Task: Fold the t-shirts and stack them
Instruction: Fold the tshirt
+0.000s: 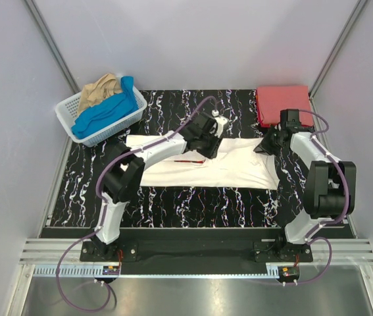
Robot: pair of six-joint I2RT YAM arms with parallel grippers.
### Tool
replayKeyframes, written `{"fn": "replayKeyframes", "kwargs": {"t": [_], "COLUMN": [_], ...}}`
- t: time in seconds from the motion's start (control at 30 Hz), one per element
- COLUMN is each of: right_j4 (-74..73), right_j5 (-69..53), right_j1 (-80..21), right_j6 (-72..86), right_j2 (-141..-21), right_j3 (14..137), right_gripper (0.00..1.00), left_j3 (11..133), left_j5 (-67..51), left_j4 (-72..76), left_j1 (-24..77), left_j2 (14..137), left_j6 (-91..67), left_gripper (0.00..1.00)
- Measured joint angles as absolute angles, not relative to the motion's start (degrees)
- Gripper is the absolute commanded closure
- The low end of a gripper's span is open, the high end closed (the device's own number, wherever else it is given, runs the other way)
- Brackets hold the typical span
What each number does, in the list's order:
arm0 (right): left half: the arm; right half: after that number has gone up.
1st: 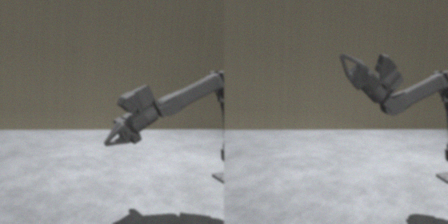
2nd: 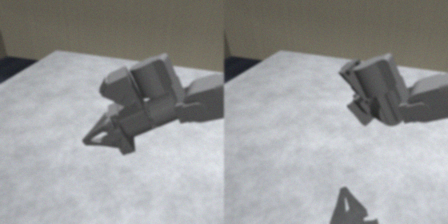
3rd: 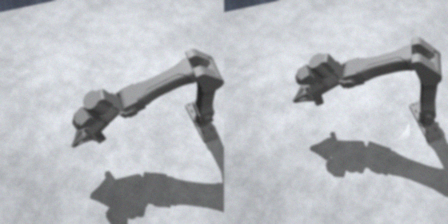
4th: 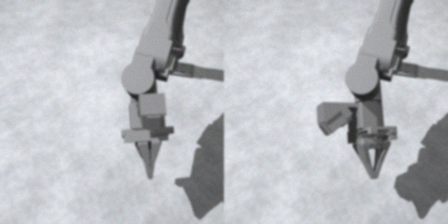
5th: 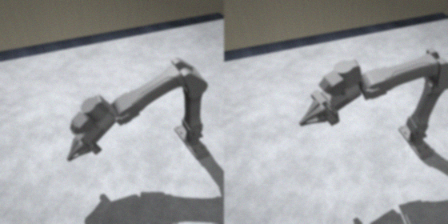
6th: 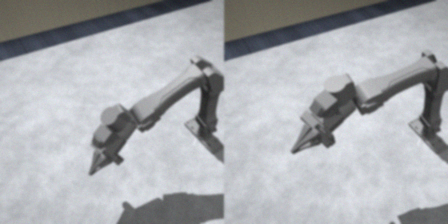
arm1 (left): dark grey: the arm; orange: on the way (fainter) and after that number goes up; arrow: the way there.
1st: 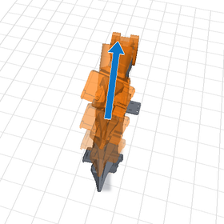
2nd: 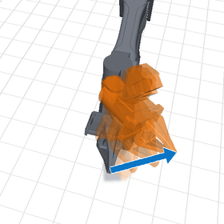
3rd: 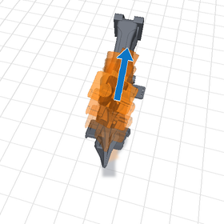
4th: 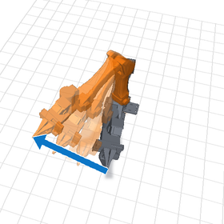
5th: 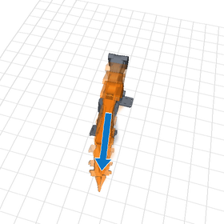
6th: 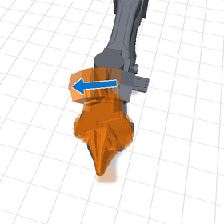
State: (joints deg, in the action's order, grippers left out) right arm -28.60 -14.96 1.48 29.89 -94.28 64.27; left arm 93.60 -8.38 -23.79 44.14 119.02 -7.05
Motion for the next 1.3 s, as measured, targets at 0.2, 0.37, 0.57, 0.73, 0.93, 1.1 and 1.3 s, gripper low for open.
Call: {"fn": "replayKeyframes", "kwargs": {"t": [0.2, 0.37, 0.57, 0.73, 0.93, 1.1, 1.3], "right_j4": [-24.6, -23.6, -23.6, -23.6, -23.3, -23.7, -23.8], "right_j5": [-17.6, -16.7, -15.5, -14.2, -12.5, -11.4, -11.6], "right_j1": [0.5, 0.5, 0.4, 0.0, -0.2, 0.0, 0.1], "right_j6": [30.1, 29.8, 29.1, 28.5, 27.7, 28.3, 31.3], "right_j2": [-102.9, -109.2, -109.6, -109.4, -108.2, -105.1, -99.2], "right_j3": [67.7, 68.3, 68.6, 68.6, 68.1, 68.1, 67.0], "right_gripper": [0.84, 0.84, 0.84, 0.83, 0.81, 0.81, 0.85], "left_j3": [97.2, 97.6, 96.7, 96.6, 95.5, 93.3, 90.9], "left_j5": [-9.9, -9.6, -6.8, -5.6, -6.7, -7.4, -6.9], "left_j4": [-22.5, -22.7, -22.6, -22.1, -21.1, -21.4, -24.4], "left_j1": [40.4, 40.3, 40.3, 39.7, 38.1, 37.4, 36.0], "left_j2": [121.6, 125.4, 126.9, 126.9, 126.9, 124.3, 115.6], "left_j6": [-9.2, -9.8, -10.7, -12.5, -14.7, -14.9, -15.0], "left_gripper": [0.68, 0.71, 0.92, 0.97, 0.67, 0.54, 0.54]}}
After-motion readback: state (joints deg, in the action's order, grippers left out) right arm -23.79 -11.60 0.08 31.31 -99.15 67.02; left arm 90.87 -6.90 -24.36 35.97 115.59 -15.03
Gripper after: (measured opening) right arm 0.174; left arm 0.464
